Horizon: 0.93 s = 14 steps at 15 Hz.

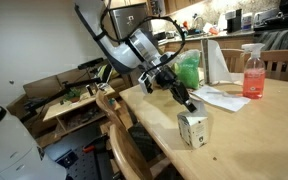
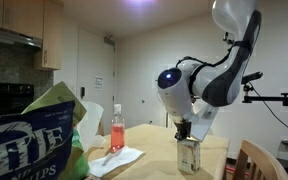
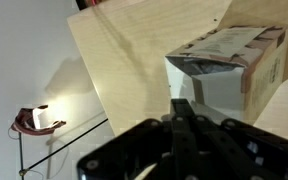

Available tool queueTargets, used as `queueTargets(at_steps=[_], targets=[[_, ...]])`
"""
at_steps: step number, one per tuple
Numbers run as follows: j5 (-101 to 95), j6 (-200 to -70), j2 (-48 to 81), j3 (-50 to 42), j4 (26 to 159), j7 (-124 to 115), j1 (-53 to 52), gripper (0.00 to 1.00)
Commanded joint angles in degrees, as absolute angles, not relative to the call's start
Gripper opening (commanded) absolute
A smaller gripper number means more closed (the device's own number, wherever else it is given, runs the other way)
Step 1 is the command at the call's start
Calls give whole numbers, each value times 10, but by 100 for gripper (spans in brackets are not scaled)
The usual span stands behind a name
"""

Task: Open the white box and remove one tea bag from the box and place it on the table

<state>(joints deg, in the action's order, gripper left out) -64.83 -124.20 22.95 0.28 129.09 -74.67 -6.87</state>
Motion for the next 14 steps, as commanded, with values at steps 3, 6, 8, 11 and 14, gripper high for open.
queueTargets(at_steps=[3, 6, 8, 11, 14], targets=[[-704, -1253, 174, 10, 1345, -826, -69, 0], [-737, -1242, 159, 16, 1356, -859, -69, 0], [-755, -1235, 157, 17, 1352, -860, -66, 0], [-784, -1240, 163, 15, 1340, -856, -58, 0], [-808, -1249, 173, 14, 1329, -853, -47, 0]])
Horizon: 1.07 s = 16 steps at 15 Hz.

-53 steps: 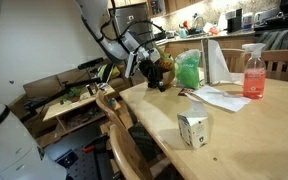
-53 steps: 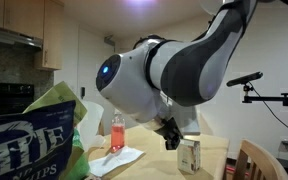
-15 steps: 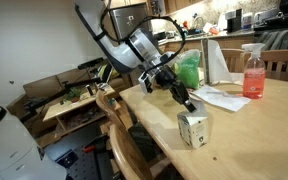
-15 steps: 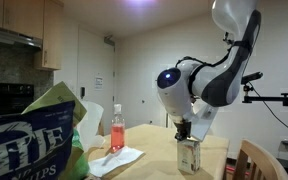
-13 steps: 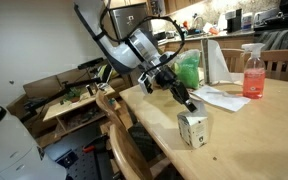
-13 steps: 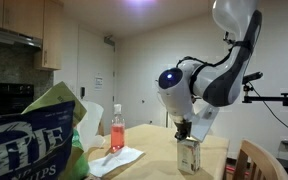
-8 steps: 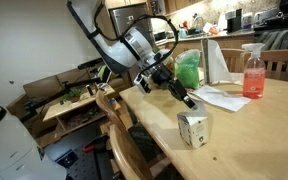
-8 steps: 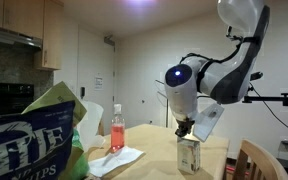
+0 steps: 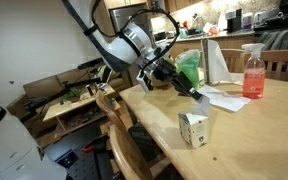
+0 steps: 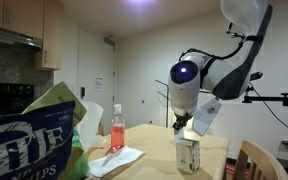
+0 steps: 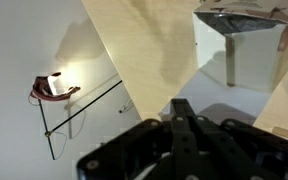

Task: Open the white box and remove one tea bag from the box and place it on the table

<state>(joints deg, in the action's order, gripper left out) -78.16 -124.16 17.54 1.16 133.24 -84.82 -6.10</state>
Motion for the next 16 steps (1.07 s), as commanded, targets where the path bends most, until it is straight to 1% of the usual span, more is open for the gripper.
queueTargets(at_steps=[1, 7, 16], targets=[[-813, -1250, 175, 14, 1327, -852, -43, 0], [-814, -1269, 187, 16, 1312, -830, -26, 0], [-818, -1346, 237, 7, 1263, -803, 2, 0]])
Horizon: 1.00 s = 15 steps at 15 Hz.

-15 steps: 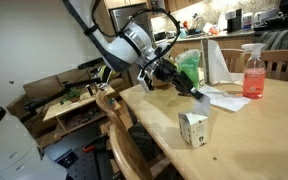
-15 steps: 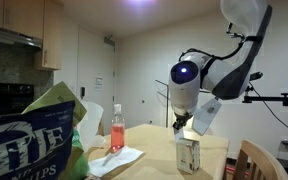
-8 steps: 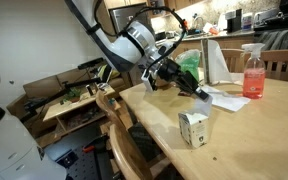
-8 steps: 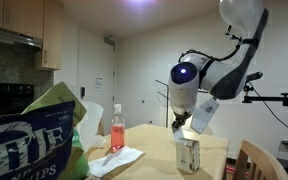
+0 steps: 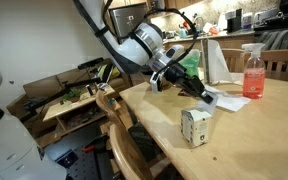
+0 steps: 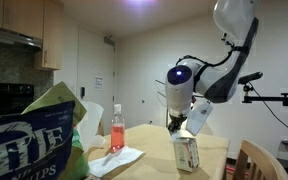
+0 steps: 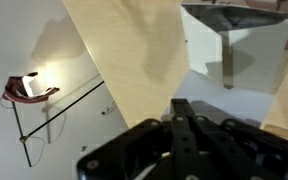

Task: Open the white box and remove one tea bag from the box and place it on the table

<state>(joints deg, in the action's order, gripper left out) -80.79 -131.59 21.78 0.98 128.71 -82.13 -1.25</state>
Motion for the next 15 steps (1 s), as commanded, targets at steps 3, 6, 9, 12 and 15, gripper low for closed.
queueTargets(at_steps=[3, 6, 9, 12, 15], targets=[[-814, -1363, 252, 5, 1250, -792, 8, 0], [-813, -1368, 261, 5, 1242, -785, 8, 0], [-816, -1367, 263, 5, 1241, -786, 6, 0], [-805, -1369, 261, 7, 1246, -766, 8, 0], [-798, -1372, 260, 9, 1251, -736, 9, 0]])
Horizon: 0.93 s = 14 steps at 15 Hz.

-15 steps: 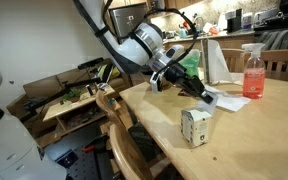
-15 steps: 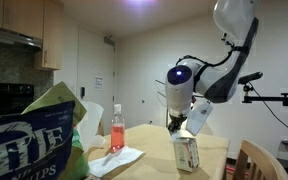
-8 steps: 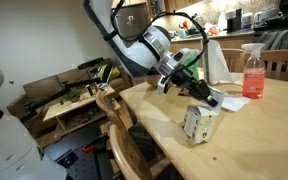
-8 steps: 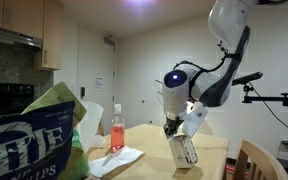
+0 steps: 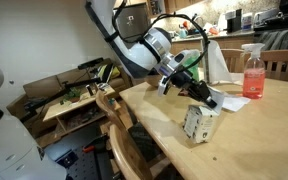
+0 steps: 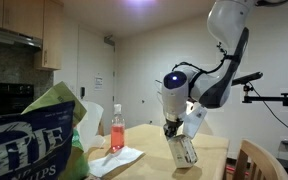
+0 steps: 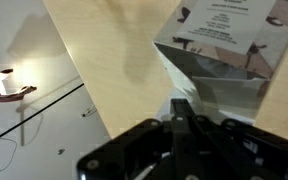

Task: Open the white box and remove one tea bag from the box and place it on the table

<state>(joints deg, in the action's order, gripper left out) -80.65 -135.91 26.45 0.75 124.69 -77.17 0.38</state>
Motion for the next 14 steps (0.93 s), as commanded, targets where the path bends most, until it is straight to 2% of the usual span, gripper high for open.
queueTargets(at_steps=[1, 14], targets=[[-795, -1369, 259, 9, 1252, -729, 8, 0], [-602, -1308, 269, 9, 1265, -475, -14, 0]])
